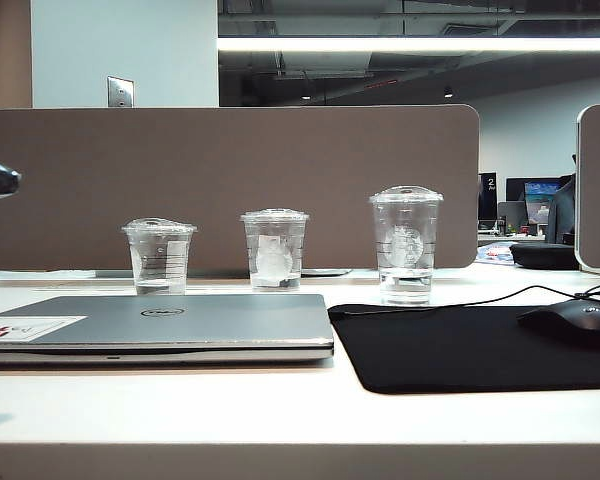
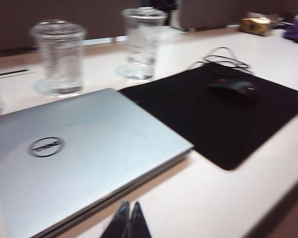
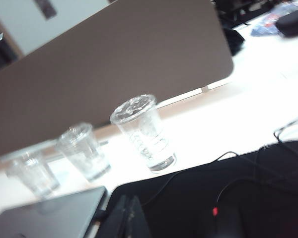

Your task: Pick up the coffee cup on the right and place it on the right side of the laptop.

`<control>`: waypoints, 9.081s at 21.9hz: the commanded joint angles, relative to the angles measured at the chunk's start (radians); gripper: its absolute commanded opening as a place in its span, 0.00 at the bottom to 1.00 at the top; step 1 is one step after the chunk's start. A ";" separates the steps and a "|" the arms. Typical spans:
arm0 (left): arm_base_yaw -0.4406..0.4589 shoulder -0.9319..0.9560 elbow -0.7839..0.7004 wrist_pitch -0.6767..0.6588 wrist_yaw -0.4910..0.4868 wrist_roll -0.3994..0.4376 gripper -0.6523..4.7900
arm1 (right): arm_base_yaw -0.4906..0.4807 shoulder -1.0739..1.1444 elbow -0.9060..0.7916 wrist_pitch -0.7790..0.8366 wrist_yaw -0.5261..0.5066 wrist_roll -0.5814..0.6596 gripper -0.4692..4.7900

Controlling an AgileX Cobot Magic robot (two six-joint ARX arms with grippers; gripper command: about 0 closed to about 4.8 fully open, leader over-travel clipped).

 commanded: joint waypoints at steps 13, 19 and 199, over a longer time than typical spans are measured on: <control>-0.069 0.000 0.003 0.008 0.001 0.002 0.11 | 0.145 1.464 0.518 0.770 -0.054 -0.360 1.00; -0.069 0.000 0.003 0.009 0.001 0.002 0.11 | 0.152 1.795 0.799 0.774 -0.061 -0.363 1.00; 0.651 0.000 0.003 0.009 0.068 0.002 0.11 | 0.399 0.718 -0.105 0.866 0.359 -0.303 0.08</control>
